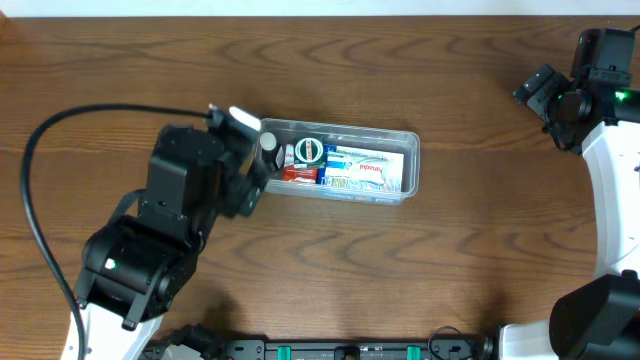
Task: Pack container
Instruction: 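Open the left gripper and withdraw it from the container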
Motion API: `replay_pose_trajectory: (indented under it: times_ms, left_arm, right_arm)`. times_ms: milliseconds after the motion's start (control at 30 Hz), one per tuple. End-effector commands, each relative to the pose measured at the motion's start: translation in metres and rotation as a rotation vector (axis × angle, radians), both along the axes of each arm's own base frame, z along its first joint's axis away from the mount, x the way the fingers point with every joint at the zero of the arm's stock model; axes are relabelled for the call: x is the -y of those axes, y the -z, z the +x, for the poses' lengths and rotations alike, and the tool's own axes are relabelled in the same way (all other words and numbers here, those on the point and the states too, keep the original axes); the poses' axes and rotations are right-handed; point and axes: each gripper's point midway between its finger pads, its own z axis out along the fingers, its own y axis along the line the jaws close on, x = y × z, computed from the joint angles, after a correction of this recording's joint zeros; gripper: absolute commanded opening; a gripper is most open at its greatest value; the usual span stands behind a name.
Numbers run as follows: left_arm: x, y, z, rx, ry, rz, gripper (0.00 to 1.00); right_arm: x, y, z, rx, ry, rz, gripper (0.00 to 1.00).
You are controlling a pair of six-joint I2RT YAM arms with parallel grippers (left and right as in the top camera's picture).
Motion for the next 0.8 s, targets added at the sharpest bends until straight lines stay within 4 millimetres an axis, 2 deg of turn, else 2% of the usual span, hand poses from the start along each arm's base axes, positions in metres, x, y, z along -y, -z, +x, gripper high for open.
replay_pose_trajectory:
  times_ms: [0,100,167,367,533,767]
  left_arm:
    - [-0.007,0.01,-0.016,-0.077,-0.021,0.008,0.98]
    - [-0.017,0.028,-0.037,-0.186,-0.063,0.02,0.98]
    - [-0.02,0.032,-0.043,-0.217,-0.096,0.007,0.98]
    - [-0.021,0.034,-0.046,-0.225,-0.161,-0.049,0.98]
    - [-0.031,0.034,-0.042,-0.155,-0.227,-0.172,0.98]
    - [-0.054,0.029,-0.025,0.114,-0.243,-0.371,0.98]
  right_arm:
    - [0.002,-0.001,0.0,0.001,-0.001,-0.008,0.99]
    - [0.002,-0.001,0.0,0.001,-0.001,-0.008,0.99]
    - [0.002,-0.001,0.0,0.001,-0.001,-0.008,0.99]
    - [0.002,-0.001,0.0,0.001,-0.001,-0.008,0.99]
    - [0.002,-0.001,0.0,0.001,-0.001,-0.008,0.99]
    - [0.002,-0.001,0.0,0.001,-0.001,-0.008,0.99]
